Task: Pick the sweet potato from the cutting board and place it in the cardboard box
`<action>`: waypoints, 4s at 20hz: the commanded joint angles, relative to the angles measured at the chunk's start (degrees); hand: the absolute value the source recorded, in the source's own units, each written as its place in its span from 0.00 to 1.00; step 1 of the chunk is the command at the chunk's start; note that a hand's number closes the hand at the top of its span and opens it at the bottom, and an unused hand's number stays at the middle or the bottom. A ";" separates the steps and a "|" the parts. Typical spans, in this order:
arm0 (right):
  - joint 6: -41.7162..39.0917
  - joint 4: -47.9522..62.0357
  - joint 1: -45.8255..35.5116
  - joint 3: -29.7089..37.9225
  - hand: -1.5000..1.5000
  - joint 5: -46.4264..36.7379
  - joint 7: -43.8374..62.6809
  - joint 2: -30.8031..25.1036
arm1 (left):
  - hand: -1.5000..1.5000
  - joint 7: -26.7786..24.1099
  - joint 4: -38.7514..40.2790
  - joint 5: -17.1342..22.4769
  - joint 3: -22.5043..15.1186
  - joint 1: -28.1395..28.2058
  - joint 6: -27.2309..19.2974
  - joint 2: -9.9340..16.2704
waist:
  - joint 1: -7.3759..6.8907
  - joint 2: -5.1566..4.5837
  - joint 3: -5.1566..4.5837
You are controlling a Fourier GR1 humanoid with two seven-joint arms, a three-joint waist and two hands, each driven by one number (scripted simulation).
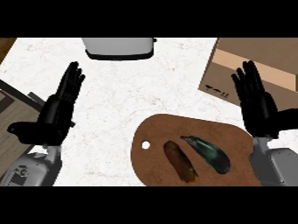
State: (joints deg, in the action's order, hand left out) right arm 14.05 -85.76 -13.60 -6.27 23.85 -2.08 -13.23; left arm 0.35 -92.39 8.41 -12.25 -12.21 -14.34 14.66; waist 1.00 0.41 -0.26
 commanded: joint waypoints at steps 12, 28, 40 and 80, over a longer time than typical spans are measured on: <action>16.14 -14.96 4.39 -18.75 0.00 -55.29 -1.82 -22.39 | 0.50 4.69 11.19 -0.06 7.59 10.85 -5.86 2.72 | 3.44 1.14 -0.33; -9.91 -43.74 21.57 -32.87 0.00 -94.57 36.95 -24.75 | 0.50 2.84 9.69 0.46 7.22 13.13 -4.69 2.04 | 3.08 0.49 -0.42; -42.81 -40.89 17.78 -54.19 0.00 -115.71 61.94 -0.97 | 0.50 2.54 13.22 -0.61 6.93 8.42 -4.46 0.93 | -0.24 -0.28 -0.07; -46.34 -26.13 21.06 -47.00 0.00 -123.06 64.66 12.63 | 0.50 1.45 14.70 -1.00 7.70 7.39 -2.78 -0.71 | -1.85 -0.94 0.09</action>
State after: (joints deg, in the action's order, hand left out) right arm -29.62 -125.56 11.88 -53.88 -94.94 54.71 -11.90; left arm 1.01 -81.76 6.96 -6.08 -6.11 -17.06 13.49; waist -0.58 0.15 0.44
